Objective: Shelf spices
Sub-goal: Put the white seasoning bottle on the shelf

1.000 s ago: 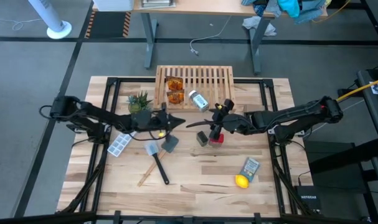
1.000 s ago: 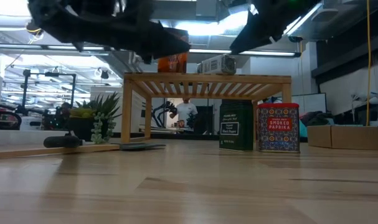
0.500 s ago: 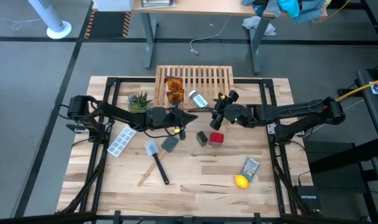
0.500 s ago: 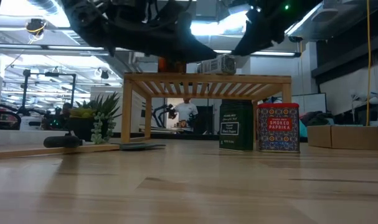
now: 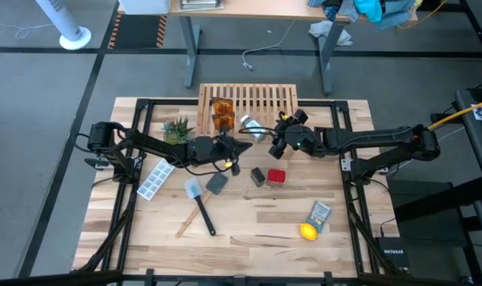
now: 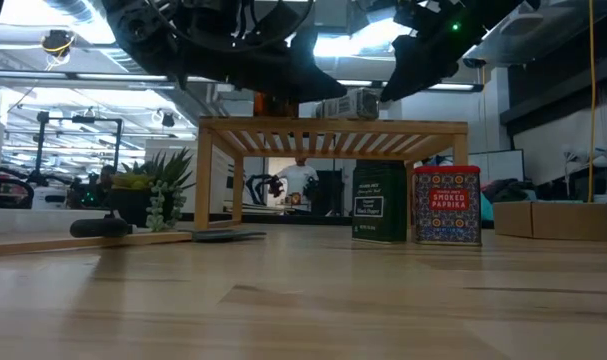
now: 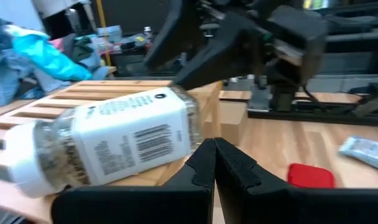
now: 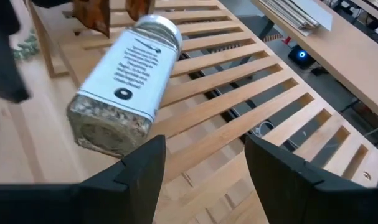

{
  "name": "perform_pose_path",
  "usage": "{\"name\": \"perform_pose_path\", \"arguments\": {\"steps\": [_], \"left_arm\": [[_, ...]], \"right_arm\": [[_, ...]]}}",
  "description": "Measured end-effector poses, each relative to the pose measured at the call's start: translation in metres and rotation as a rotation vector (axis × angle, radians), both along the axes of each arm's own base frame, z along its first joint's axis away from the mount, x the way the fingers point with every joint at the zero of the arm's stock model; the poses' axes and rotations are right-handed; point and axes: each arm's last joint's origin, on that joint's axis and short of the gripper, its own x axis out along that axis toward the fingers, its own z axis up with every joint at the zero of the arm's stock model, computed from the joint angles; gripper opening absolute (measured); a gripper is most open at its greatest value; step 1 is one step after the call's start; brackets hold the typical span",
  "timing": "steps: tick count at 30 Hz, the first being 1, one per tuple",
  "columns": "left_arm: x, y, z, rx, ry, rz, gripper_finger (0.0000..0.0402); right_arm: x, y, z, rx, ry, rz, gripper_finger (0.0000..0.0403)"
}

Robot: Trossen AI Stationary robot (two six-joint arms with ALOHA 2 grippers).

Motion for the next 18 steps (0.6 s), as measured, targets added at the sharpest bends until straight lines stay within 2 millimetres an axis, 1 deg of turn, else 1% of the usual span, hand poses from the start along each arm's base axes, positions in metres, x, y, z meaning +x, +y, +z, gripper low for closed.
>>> {"name": "perform_pose_path", "arguments": {"steps": [7,12,18], "left_arm": [[-0.001,0.005,0.0,-0.01,-0.008,0.072,0.0],[-0.001,0.01,0.001,-0.032,-0.02,0.089,0.0],[-0.002,0.012,0.0,-0.044,-0.024,0.103,0.0]], "right_arm": [[0.001,0.0,0.001,0.003,-0.011,0.006,0.0225],[0.003,0.002,-0.001,0.042,-0.011,0.057,0.0225],[0.011,0.003,-0.005,0.073,-0.031,0.104,0.0225]]}}
